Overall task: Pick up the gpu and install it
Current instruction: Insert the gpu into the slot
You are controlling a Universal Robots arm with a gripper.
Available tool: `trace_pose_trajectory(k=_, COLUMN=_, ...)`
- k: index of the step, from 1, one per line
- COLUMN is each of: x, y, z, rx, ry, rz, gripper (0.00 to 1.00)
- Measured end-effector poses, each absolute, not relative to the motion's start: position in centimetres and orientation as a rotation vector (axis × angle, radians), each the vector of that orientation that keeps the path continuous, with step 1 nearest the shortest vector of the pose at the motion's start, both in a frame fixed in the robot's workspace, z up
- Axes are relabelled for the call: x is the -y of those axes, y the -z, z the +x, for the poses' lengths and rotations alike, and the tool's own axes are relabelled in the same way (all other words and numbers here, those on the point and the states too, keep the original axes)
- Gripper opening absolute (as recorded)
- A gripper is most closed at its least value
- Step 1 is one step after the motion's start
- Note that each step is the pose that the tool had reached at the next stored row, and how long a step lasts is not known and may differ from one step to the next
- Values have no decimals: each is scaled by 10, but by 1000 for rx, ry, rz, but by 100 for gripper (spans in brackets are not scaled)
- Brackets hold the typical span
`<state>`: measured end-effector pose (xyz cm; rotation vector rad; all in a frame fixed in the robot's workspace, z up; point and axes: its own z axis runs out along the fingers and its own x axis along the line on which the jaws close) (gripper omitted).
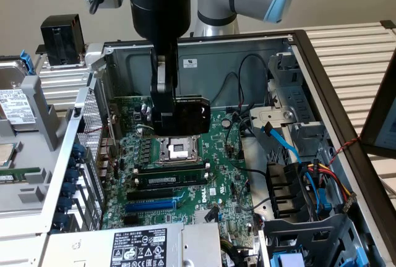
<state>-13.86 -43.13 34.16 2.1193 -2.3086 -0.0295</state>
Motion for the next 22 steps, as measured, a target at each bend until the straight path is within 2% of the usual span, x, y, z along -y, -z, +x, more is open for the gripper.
trace_pose_trajectory(k=22, x=438, y=-312, z=-152, rx=2296, ry=31, rz=2136, gripper=28)
